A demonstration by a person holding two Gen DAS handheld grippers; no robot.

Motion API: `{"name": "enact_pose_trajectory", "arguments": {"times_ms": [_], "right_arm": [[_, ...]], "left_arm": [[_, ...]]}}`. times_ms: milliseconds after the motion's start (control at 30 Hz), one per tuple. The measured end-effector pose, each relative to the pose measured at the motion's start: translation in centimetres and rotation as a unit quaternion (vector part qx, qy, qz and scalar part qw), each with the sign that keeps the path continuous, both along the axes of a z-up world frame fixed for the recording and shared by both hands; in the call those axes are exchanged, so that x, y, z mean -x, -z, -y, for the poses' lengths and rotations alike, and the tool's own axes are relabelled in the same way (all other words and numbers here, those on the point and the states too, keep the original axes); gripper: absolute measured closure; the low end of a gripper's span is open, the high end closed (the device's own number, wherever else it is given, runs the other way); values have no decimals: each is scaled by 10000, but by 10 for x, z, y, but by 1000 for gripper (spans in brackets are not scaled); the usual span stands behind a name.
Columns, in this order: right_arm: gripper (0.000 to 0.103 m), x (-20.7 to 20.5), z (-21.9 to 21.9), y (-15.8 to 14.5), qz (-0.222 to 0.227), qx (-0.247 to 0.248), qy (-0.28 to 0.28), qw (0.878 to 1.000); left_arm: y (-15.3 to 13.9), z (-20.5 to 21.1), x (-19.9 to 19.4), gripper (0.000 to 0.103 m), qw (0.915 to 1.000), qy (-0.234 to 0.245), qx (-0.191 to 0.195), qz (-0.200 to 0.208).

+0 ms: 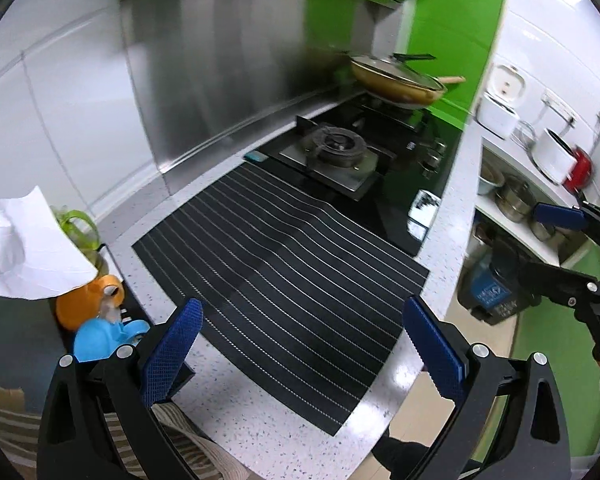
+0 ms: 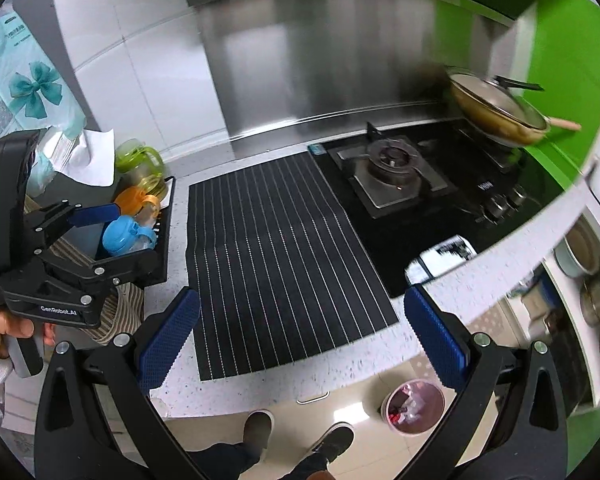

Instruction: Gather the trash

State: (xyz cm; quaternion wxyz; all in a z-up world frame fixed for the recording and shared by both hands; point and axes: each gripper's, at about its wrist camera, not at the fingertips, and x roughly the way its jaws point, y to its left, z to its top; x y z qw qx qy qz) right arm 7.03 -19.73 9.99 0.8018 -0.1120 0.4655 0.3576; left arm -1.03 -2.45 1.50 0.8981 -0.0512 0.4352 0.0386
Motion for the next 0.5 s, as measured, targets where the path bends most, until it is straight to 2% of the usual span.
{"name": "enact_pose_trajectory", "arguments": {"times_ms": [200,500], "right_arm": [[3,-21,-10,0,-6,-49,-494,9988],[3,-37,-22,-2,20,-126,-843,9964]], "left_arm": [[-6,3,-7,7,9996,-260,-127,11],[-11,2,-15,7,9997,-223,-128,6]]}}
